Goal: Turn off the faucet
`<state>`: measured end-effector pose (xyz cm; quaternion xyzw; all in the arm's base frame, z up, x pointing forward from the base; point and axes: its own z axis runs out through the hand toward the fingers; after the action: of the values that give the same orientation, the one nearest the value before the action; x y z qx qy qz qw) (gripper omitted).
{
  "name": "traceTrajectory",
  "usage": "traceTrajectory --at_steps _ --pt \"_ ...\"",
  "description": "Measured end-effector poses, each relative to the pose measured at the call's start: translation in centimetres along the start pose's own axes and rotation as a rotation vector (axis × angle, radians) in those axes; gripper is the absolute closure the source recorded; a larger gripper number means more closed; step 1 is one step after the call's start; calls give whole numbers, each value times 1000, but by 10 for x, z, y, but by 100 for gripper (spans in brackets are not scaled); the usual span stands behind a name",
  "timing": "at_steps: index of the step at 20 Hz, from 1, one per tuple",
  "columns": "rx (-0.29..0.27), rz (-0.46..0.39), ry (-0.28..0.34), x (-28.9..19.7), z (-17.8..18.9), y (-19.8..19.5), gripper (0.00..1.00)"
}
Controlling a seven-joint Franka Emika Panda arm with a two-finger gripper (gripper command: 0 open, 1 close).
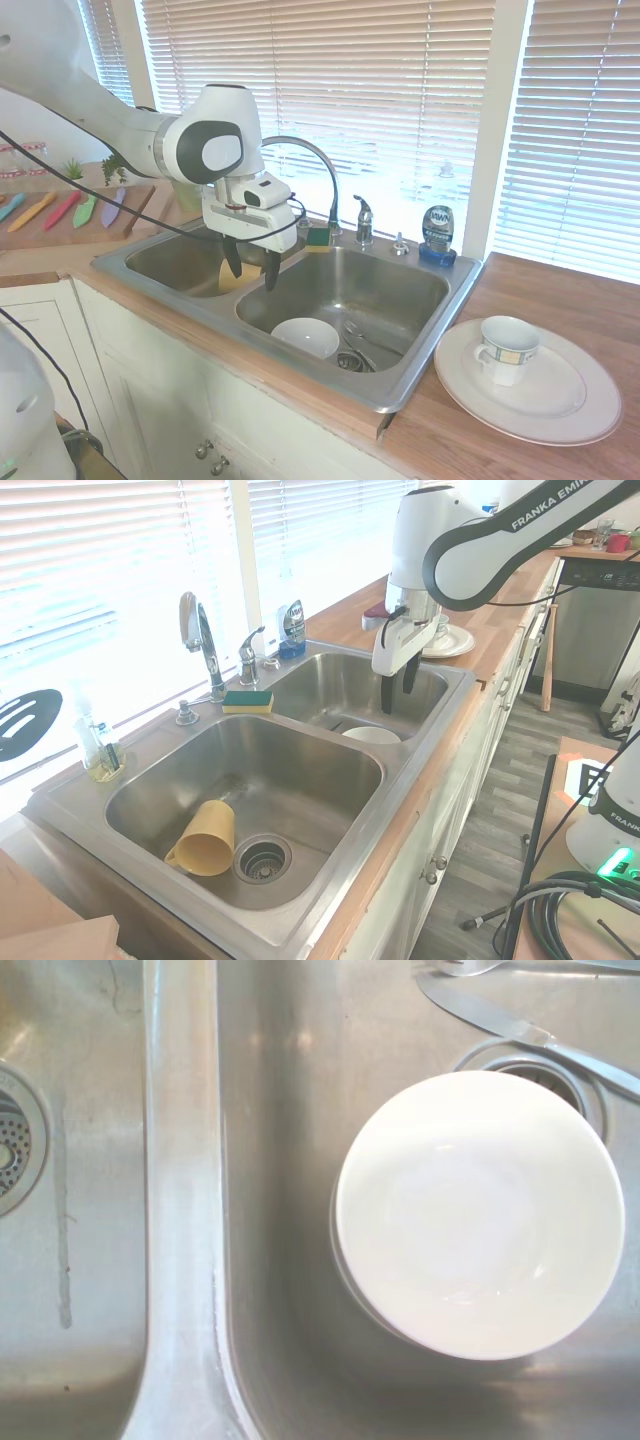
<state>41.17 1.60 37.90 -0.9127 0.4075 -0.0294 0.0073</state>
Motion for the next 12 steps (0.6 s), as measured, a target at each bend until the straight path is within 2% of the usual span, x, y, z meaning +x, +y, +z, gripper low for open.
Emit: traceTrajectory --at_steps 5,6,12 --pt "-8 6 -9 3 4 -3 0" --pt "-7 8 -8 3 4 -3 100" --pt "-6 21 -5 5 3 -2 100"
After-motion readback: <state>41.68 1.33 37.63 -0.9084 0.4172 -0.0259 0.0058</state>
